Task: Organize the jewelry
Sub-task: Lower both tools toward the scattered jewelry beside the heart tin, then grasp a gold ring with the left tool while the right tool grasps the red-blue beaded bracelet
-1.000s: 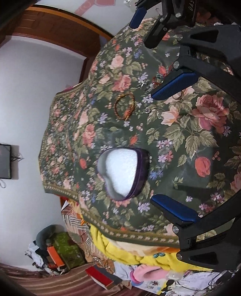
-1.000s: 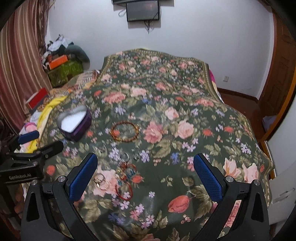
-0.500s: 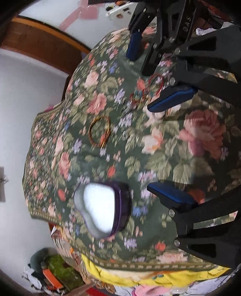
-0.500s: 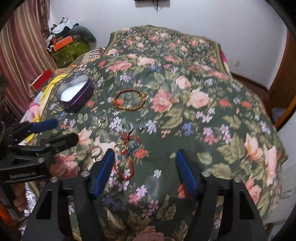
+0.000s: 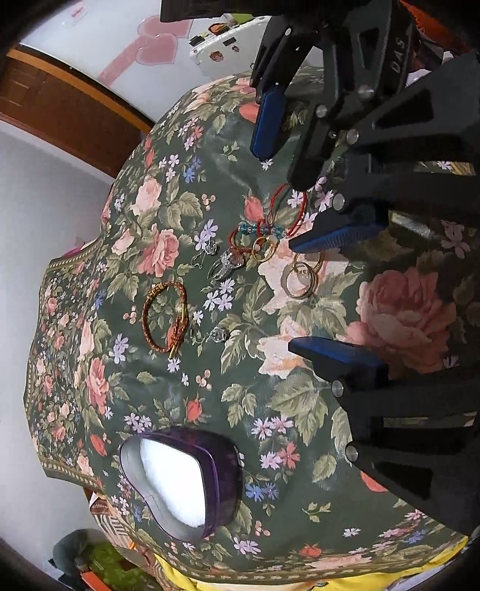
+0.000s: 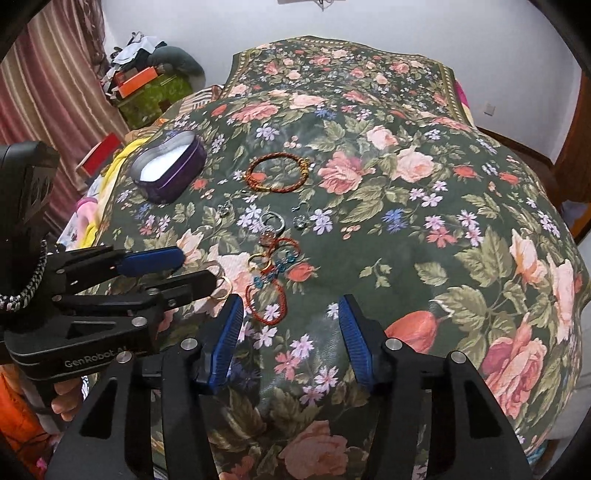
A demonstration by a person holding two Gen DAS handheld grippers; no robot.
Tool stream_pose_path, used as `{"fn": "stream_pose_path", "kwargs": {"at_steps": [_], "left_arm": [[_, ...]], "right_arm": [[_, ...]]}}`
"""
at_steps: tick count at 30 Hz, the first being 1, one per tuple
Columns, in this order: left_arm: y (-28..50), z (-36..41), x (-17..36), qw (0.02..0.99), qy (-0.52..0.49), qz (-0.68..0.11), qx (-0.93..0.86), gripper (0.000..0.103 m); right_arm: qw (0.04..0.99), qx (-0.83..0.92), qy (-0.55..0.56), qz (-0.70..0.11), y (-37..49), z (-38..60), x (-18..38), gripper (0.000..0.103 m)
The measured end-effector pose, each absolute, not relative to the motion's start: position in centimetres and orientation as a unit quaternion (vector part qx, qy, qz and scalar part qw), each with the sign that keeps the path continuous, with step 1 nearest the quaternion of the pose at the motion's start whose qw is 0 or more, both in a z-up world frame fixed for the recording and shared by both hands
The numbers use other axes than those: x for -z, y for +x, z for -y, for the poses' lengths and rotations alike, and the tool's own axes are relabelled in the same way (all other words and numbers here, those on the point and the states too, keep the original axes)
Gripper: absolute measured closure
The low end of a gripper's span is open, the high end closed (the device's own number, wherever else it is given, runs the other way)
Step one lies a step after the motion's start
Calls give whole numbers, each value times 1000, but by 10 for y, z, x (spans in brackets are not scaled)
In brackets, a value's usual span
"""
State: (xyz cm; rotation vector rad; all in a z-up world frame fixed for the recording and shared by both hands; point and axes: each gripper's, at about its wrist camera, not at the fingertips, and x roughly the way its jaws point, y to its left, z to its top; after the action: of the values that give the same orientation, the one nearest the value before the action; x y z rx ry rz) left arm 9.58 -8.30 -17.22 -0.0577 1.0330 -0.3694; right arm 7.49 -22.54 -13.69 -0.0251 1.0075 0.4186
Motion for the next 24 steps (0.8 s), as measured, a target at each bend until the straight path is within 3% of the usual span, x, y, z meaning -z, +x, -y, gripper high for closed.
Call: {"fn": "stream_pose_path", "kwargs": {"at_steps": [4,6,13,24], "left_arm": [[98,86,174,854,-26,-488,177,71],[99,85,175,856,-27,-487,173,82],[99,84,173,857,-30,-483,176,82],[90,67,150,878,-38,-450,157,82]], "right_arm": [[851,-205,-15,-483,75,221,141,53],[848,-207,-21,-487,76,218,143,53],[845,-212,-21,-490,79,215,147,54],[842,-216,-21,-493,83,207,155,70]]}}
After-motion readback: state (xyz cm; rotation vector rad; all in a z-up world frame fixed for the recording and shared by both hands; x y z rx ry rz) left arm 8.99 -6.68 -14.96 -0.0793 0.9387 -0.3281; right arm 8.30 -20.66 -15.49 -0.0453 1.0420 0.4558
